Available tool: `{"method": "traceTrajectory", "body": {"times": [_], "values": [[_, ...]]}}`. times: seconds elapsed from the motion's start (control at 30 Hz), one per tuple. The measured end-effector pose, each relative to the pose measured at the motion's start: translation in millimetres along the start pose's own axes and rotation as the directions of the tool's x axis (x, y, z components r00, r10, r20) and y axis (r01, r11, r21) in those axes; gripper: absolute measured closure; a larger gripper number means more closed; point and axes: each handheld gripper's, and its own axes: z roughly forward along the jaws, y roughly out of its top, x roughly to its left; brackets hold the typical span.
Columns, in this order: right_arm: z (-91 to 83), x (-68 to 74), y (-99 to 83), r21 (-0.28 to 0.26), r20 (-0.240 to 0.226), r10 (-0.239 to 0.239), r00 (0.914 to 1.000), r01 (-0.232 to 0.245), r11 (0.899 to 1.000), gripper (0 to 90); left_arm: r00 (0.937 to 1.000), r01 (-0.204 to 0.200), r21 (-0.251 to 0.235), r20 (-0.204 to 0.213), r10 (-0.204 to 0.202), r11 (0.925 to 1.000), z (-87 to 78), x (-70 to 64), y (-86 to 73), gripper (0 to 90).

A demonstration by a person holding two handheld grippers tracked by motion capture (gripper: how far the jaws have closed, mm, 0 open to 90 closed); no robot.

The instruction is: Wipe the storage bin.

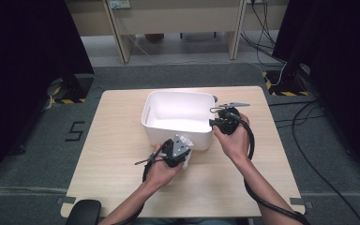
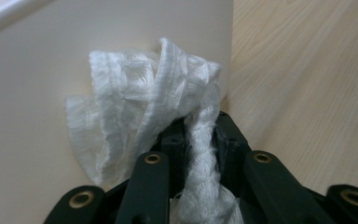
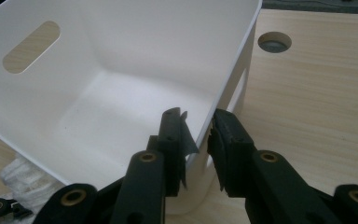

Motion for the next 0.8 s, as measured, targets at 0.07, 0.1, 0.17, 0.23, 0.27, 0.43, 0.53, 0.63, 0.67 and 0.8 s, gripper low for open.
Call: {"method": "traceTrajectory", "body": {"times": [0.07,0.1,0.17,0.23,0.27,0.43,0.53,0.63,0.67,0.8], "values": [[0.0,0.1,0.0,-0.001,0.000,0.001,1.0000,-0.001,1.000,74.4,1.0000,-0.001,0.004,0.002,0.001,1.0000,1.0,-0.2,-0.8,77.1],[0.0,0.0,-0.1,0.000,0.000,0.000,1.0000,0.000,1.000,74.5,1.0000,-0.001,0.008,0.004,0.001,1.0000,1.3,-0.4,-1.2,77.1],[0.0,-0.1,-0.1,0.000,0.000,-0.001,1.0000,0.001,1.000,74.4,1.0000,-0.001,0.008,0.005,0.001,1.0000,2.6,-0.6,-2.1,77.1],[0.0,-0.1,-0.1,0.000,0.000,0.000,1.0000,0.000,1.000,74.4,1.0000,0.003,0.009,0.005,-0.003,1.0000,3.9,-1.2,-3.2,77.1],[-0.1,-0.1,-0.1,0.000,0.000,-0.001,1.0000,0.001,1.000,74.4,1.0000,0.002,0.010,0.005,-0.002,0.9999,4.5,-1.4,-3.6,77.1],[-0.1,-0.1,-0.3,-0.002,0.000,-0.004,1.0000,0.004,1.000,74.5,1.0000,0.002,0.015,0.008,-0.002,0.9999,6.8,-2.2,-6.4,77.1],[-0.1,-0.1,-0.2,-0.002,0.000,-0.002,1.0000,0.002,1.000,74.4,0.9999,0.001,0.024,0.011,-0.001,0.9997,8.2,-2.0,-7.5,77.1],[-0.1,0.0,-0.2,-0.001,0.000,0.000,1.0000,0.000,1.000,74.4,0.9999,0.003,0.027,0.012,-0.003,0.9996,9.5,-2.3,-8.2,77.1],[-0.1,-0.1,-0.2,-0.002,0.000,-0.001,1.0000,0.001,1.000,74.4,0.9999,0.001,0.030,0.013,-0.002,0.9995,9.8,-2.3,-8.4,77.0],[-0.1,0.0,-0.2,-0.002,0.000,-0.001,1.0000,0.001,1.000,74.4,0.9999,0.001,0.038,0.017,-0.002,0.9993,12.2,-2.7,-9.8,77.1]]}}
